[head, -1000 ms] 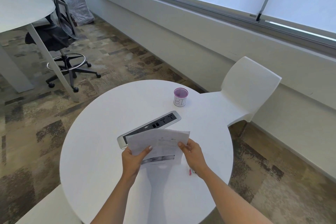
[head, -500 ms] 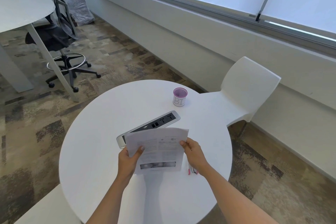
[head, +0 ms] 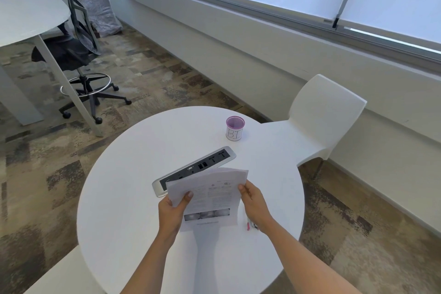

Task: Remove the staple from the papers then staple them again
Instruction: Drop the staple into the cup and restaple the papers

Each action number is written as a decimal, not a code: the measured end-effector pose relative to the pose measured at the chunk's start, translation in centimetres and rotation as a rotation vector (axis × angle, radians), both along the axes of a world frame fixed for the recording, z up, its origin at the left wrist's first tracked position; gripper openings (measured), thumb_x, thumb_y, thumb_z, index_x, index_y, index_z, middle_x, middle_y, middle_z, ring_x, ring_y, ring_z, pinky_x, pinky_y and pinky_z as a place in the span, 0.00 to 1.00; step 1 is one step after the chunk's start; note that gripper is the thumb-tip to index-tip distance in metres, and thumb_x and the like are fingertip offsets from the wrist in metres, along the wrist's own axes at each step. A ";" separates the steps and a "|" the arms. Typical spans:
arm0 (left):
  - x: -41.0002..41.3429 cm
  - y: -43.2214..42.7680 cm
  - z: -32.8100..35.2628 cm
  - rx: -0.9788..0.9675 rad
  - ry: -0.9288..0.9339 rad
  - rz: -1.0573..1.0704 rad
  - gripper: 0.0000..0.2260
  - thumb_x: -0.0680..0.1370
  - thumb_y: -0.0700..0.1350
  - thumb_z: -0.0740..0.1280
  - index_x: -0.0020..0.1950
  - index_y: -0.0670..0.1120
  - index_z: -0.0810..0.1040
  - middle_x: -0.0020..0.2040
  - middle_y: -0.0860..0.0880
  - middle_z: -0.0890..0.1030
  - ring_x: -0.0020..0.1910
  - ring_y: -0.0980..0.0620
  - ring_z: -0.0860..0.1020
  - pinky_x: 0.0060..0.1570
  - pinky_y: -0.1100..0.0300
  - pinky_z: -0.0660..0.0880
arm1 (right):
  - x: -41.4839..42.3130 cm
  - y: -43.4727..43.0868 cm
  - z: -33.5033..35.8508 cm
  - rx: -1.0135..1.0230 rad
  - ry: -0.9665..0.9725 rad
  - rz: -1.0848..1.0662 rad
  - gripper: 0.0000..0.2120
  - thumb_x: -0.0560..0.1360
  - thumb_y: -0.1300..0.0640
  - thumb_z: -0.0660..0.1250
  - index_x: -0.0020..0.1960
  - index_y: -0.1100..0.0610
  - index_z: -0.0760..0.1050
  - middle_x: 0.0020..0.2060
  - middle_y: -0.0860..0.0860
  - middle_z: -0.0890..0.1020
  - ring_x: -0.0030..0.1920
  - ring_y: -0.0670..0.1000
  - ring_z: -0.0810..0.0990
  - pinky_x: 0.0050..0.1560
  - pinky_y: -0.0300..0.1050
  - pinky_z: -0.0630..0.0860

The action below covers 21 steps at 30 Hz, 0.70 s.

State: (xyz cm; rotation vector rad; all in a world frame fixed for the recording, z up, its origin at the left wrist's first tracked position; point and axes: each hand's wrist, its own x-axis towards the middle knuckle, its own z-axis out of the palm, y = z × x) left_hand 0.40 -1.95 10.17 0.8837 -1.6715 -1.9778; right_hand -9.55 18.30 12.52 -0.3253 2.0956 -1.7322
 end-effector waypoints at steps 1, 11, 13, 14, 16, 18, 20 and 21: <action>-0.1 -0.1 0.1 -0.004 0.000 0.008 0.07 0.73 0.41 0.76 0.50 0.47 0.83 0.45 0.53 0.86 0.44 0.55 0.83 0.41 0.64 0.77 | 0.0 0.0 0.0 -0.004 -0.002 -0.006 0.14 0.84 0.57 0.54 0.62 0.52 0.77 0.56 0.47 0.83 0.58 0.48 0.80 0.59 0.43 0.75; 0.1 -0.3 -0.1 0.027 0.000 0.024 0.09 0.71 0.39 0.77 0.48 0.48 0.83 0.43 0.55 0.86 0.41 0.58 0.84 0.41 0.66 0.77 | 0.2 -0.1 -0.1 -0.044 -0.007 -0.019 0.12 0.84 0.55 0.57 0.61 0.49 0.76 0.56 0.43 0.83 0.56 0.40 0.80 0.52 0.28 0.74; 0.2 -0.1 -0.3 0.030 -0.004 0.028 0.09 0.71 0.39 0.77 0.47 0.49 0.83 0.43 0.56 0.86 0.40 0.59 0.83 0.39 0.69 0.77 | 0.4 -0.2 -0.2 -0.039 -0.008 -0.022 0.12 0.84 0.55 0.56 0.60 0.47 0.76 0.55 0.42 0.83 0.55 0.39 0.80 0.51 0.28 0.74; 0.2 0.0 -0.3 0.031 -0.005 0.029 0.09 0.71 0.39 0.77 0.47 0.49 0.83 0.43 0.55 0.86 0.40 0.59 0.83 0.38 0.70 0.77 | 0.4 -0.2 -0.2 -0.034 -0.006 -0.024 0.12 0.84 0.55 0.56 0.60 0.46 0.76 0.55 0.41 0.83 0.55 0.38 0.80 0.51 0.27 0.74; 0.2 0.0 -0.4 0.030 -0.006 0.032 0.09 0.71 0.39 0.77 0.47 0.49 0.82 0.44 0.54 0.86 0.41 0.58 0.83 0.40 0.69 0.77 | 0.4 -0.2 -0.1 -0.034 -0.002 -0.029 0.12 0.84 0.55 0.57 0.59 0.45 0.77 0.54 0.40 0.83 0.55 0.38 0.80 0.51 0.28 0.74; 0.2 -0.2 -0.4 0.029 -0.003 0.030 0.08 0.71 0.39 0.77 0.48 0.48 0.83 0.45 0.53 0.86 0.43 0.55 0.83 0.43 0.64 0.77 | 0.3 -0.2 0.0 -0.042 -0.002 -0.033 0.12 0.83 0.55 0.57 0.57 0.45 0.77 0.53 0.41 0.84 0.55 0.40 0.81 0.51 0.29 0.74; 0.1 -0.3 -0.2 0.028 0.000 0.033 0.08 0.71 0.40 0.77 0.48 0.48 0.83 0.45 0.51 0.86 0.44 0.53 0.83 0.44 0.62 0.77 | 0.2 -0.2 0.1 -0.049 0.003 -0.035 0.12 0.83 0.56 0.57 0.57 0.46 0.78 0.53 0.42 0.85 0.55 0.42 0.81 0.51 0.31 0.75; 0.1 -0.4 -0.1 0.027 0.004 0.035 0.08 0.71 0.40 0.77 0.48 0.48 0.83 0.45 0.51 0.86 0.44 0.52 0.83 0.44 0.61 0.77 | 0.1 -0.2 0.1 -0.053 0.008 -0.033 0.12 0.83 0.56 0.57 0.58 0.47 0.78 0.53 0.42 0.85 0.55 0.43 0.82 0.52 0.32 0.76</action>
